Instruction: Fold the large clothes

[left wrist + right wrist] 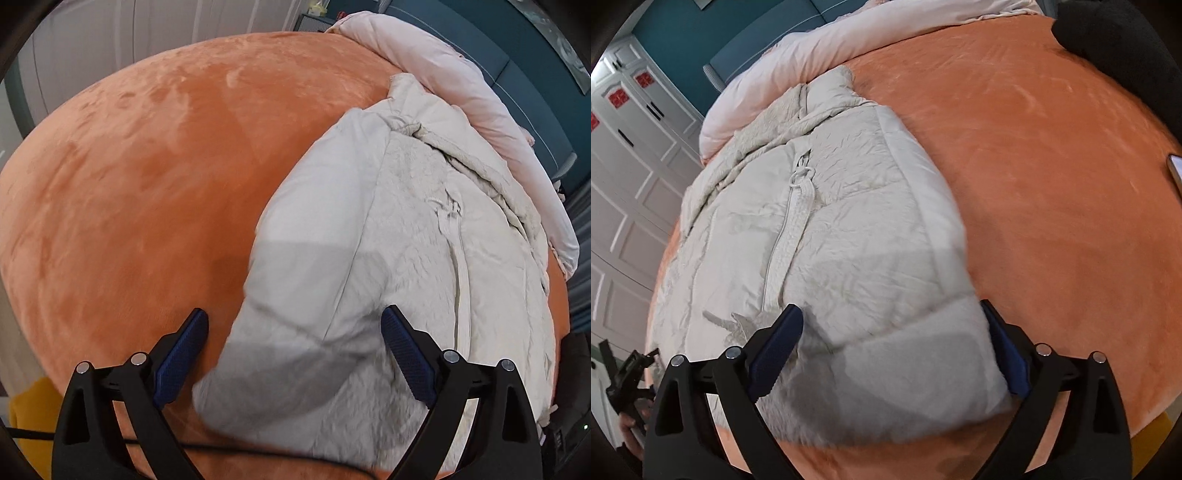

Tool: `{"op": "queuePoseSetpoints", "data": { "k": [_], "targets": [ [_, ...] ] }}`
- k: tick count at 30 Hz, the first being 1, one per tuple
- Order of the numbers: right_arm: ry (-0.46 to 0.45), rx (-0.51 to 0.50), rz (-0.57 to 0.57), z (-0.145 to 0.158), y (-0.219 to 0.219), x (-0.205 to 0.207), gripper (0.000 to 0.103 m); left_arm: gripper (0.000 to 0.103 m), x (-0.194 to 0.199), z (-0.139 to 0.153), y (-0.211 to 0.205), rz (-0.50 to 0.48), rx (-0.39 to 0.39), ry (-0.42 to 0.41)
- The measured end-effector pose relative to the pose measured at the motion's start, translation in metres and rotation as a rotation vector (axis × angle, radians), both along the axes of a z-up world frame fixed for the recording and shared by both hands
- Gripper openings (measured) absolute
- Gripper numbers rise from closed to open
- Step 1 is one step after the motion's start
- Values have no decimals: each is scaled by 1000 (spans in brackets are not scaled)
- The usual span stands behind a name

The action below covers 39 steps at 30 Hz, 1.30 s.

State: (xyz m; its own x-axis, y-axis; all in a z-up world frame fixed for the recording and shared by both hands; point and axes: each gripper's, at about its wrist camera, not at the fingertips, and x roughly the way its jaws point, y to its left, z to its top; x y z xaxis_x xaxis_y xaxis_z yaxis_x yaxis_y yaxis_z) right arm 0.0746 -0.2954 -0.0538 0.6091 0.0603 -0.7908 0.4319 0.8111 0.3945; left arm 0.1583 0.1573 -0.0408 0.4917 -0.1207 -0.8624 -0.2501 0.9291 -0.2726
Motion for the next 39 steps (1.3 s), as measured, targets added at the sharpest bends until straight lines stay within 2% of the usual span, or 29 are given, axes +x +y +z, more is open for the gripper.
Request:
{"op": "queuePoseSetpoints", "data": {
  "k": [1,2,3,4,5,6,8,11,15,18,22,26,28,31,33,34,36,39],
  "targets": [
    [5,-4,-1,0,1,2,91,92,3,0,-1,-5,8,-5],
    [5,-1,0,2,2,3,78,92,4,1,-1,-14,12,-8],
    [5,16,10,2,2,3,61,83,5,0,0,-20,14,-8],
    [-5,53,23,4,3,2,51,72,4,3,0,-34,3,-17],
    [-20,68,29,7,3,0,35,47,5,5,-1,-79,-35,-31],
    [-36,68,36,12,5,-3,24,32,4,8,-3,-105,-49,-25],
    [-69,49,51,28,10,-10,18,14,-4,21,-6,-138,-36,-60],
    [-110,6,86,55,23,-24,16,9,-23,46,-6,-188,-50,-105],
    [-105,-53,165,77,42,-66,15,9,-68,80,-1,-266,-46,-140],
    [-66,-64,215,79,51,-107,15,8,-112,92,9,-319,-43,-121],
    [10,-40,249,71,61,-167,16,8,-177,83,29,-342,-34,-34],
    [82,-58,269,59,76,-201,16,8,-209,58,40,-307,-50,72],
    [82,-69,271,59,77,-201,19,13,-210,50,42,-268,-54,77],
    [108,-60,269,58,74,-191,33,27,-200,48,46,-196,-80,91],
    [114,-49,266,58,74,-196,52,41,-196,49,47,-166,-98,100],
    [114,-40,262,58,74,-198,55,43,-195,49,49,-162,-97,100],
    [117,-8,256,56,75,-206,58,61,-196,50,50,-154,-89,73],
    [116,28,253,49,76,-213,61,65,-194,48,47,-148,-84,50]
  ]
}}
